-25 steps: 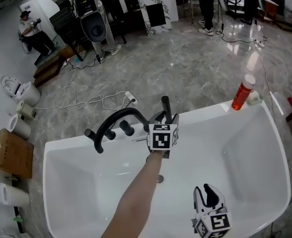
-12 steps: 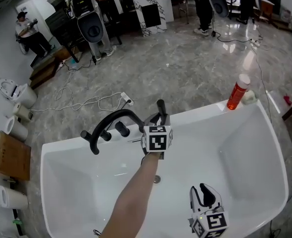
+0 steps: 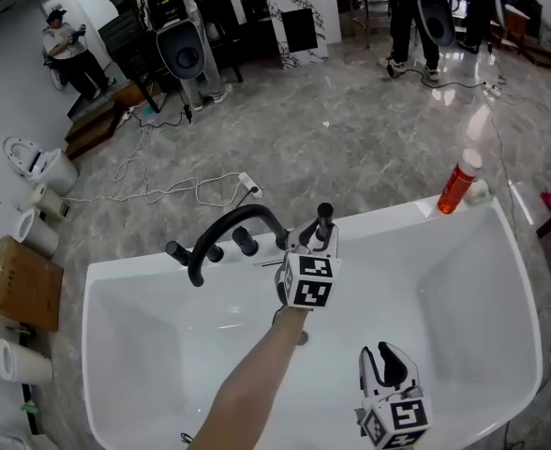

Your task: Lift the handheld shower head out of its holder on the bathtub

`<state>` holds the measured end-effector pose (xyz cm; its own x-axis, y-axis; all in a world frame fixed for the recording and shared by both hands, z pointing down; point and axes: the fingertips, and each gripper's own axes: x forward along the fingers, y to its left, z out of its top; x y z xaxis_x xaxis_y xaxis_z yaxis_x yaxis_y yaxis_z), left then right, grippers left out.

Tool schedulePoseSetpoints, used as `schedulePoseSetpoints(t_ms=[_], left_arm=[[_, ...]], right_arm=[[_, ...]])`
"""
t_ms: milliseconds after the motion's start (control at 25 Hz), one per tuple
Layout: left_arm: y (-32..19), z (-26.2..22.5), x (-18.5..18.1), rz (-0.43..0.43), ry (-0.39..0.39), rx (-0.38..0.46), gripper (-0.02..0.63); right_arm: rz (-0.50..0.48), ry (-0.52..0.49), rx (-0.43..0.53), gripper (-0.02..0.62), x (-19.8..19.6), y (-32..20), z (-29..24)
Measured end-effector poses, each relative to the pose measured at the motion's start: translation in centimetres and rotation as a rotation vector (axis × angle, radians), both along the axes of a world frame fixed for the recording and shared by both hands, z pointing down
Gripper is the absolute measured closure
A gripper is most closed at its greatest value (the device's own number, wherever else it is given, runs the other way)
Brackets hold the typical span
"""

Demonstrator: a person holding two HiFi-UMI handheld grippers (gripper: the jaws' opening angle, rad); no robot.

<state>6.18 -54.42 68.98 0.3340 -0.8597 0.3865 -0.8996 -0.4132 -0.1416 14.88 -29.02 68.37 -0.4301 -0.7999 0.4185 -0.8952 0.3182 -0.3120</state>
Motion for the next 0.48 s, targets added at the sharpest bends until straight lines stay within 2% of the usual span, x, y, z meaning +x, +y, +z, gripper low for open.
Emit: schedulePoseSetpoints(t_ms=[480], left_arm=[[4.1,-6.8,-1.0,0.046,-0.004,0.093,0.476]], right_arm=[[-0.004,0.028,0.043,0.485,-2.2,1.5,-4.8]])
